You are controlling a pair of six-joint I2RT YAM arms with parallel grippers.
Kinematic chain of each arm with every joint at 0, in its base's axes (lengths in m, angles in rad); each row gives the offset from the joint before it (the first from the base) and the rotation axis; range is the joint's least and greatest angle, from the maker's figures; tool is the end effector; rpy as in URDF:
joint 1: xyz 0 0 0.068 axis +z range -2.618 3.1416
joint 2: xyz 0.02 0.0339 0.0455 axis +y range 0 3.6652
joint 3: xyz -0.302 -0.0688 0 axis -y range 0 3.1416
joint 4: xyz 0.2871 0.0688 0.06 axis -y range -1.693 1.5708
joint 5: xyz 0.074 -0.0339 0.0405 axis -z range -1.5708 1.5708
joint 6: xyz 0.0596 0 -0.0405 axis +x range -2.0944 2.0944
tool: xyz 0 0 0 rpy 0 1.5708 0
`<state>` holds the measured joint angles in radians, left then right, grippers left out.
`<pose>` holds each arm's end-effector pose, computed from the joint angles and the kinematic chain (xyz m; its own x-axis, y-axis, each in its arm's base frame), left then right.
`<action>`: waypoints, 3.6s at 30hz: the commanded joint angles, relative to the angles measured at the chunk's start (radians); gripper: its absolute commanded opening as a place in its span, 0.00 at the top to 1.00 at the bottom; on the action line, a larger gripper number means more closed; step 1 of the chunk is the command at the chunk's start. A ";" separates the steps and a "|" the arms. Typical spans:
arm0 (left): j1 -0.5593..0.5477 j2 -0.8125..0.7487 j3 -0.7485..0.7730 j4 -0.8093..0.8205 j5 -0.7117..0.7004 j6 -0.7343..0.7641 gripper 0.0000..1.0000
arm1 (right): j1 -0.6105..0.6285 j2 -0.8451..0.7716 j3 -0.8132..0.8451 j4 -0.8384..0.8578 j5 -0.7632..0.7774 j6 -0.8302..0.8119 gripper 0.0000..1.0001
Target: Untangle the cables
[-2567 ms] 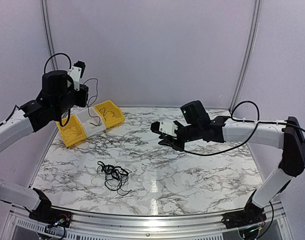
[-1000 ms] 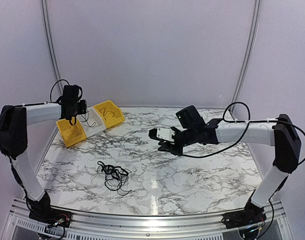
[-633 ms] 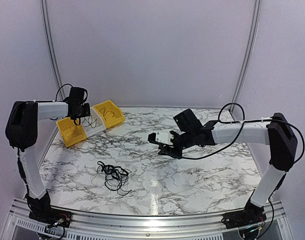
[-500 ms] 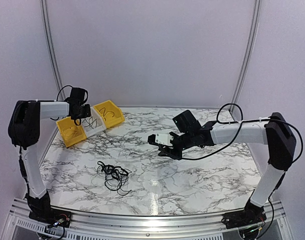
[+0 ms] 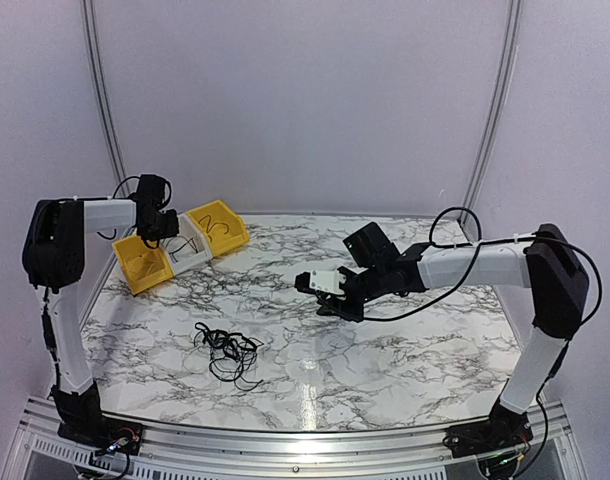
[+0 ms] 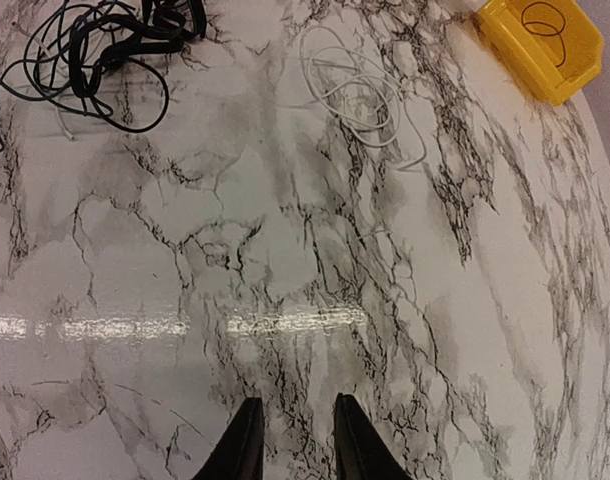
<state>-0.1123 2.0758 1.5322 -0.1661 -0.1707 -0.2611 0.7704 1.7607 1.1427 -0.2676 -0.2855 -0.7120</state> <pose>0.5413 -0.0509 0.1942 -0.6210 -0.1860 -0.7614 -0.1842 0.9789 -0.0889 0.2960 0.3107 0.1910 0.0995 -0.7770 -0.6216 -0.9658 0.0750 -0.2484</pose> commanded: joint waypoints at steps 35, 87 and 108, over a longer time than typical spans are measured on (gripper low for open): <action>-0.245 -0.905 -0.648 0.392 0.399 0.156 0.01 | -0.012 0.104 0.305 -0.084 0.046 0.070 0.63; -0.133 -0.741 -0.636 0.424 0.571 -0.017 0.31 | -0.012 0.731 0.943 -0.211 -0.220 0.126 0.75; -0.360 -0.817 -0.650 0.394 0.581 0.183 0.41 | -0.002 0.110 0.473 -0.187 -0.160 0.152 1.00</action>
<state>-0.3569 1.3319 0.8764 0.2268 0.4538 -0.1551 0.7597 1.9656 1.7042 -0.4625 -0.4980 -0.5713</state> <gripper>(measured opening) 0.558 0.020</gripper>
